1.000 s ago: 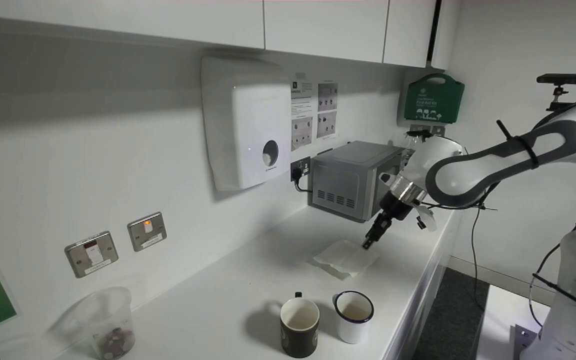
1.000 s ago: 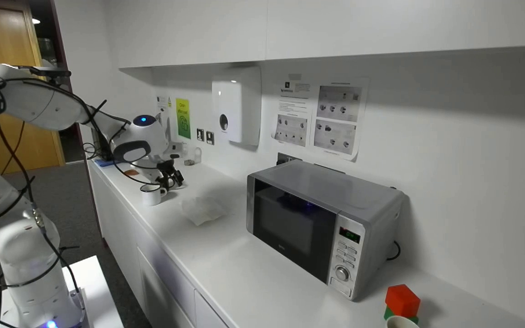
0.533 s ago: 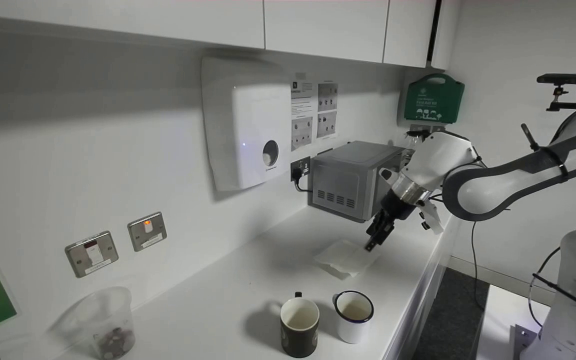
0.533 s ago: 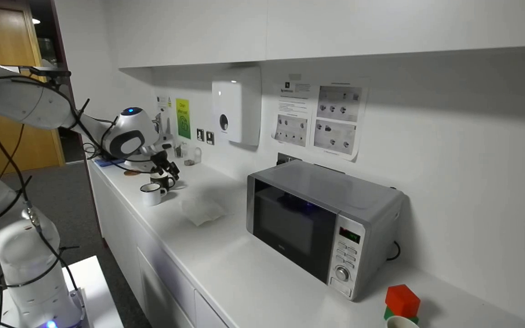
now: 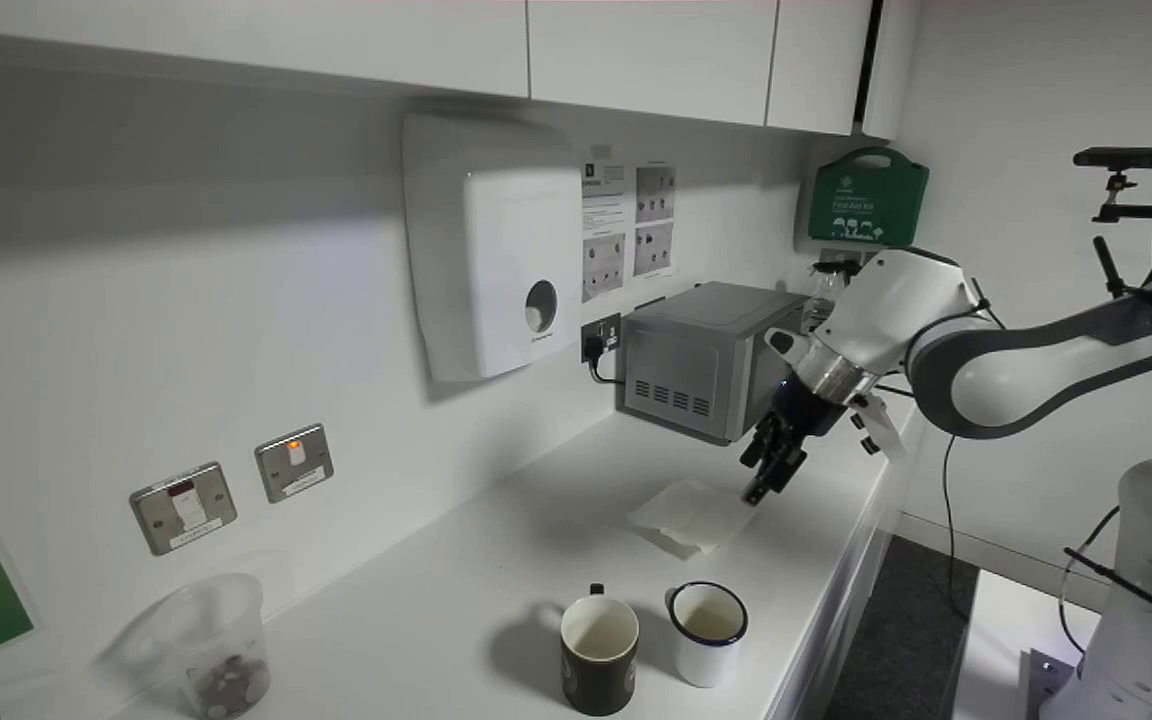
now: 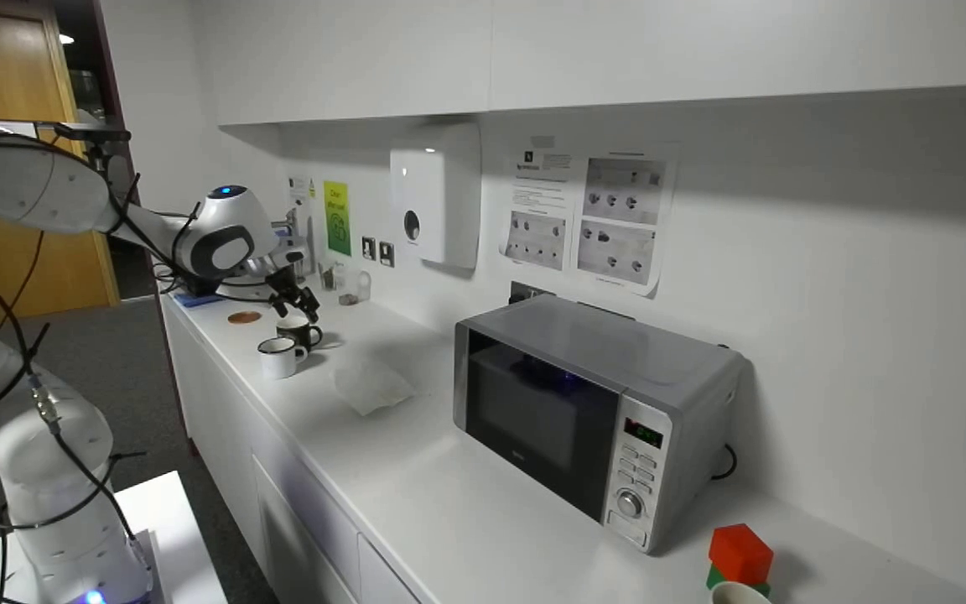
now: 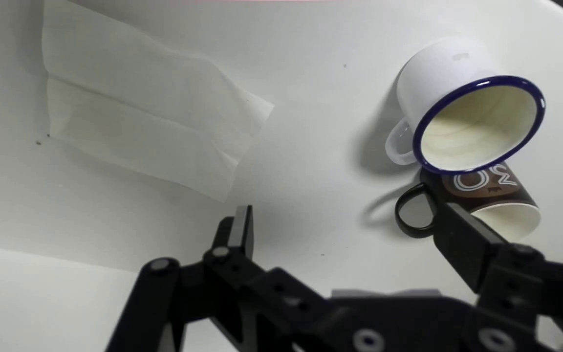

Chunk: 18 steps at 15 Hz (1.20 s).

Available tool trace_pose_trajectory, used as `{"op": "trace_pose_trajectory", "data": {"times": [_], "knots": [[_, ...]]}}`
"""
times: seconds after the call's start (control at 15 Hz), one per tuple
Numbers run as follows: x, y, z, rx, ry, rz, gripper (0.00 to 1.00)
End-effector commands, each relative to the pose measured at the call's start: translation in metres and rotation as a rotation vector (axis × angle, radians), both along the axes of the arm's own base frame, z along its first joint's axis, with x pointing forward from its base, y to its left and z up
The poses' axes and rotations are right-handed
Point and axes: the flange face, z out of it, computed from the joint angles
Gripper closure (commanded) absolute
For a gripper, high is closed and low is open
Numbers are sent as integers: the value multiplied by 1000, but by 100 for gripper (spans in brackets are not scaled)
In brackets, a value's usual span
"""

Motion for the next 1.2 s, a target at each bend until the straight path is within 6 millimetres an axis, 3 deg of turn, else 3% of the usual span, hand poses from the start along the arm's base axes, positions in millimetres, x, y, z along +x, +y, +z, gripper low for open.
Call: {"op": "trace_pose_trajectory", "data": {"times": [0.0, 0.53, 1.13], "knots": [[-10, 16, 17, 10, 39, 39, 0], [-16, 57, 31, 94, 131, 108, 0], [24, 82, 12, 87, 147, 96, 0]]}}
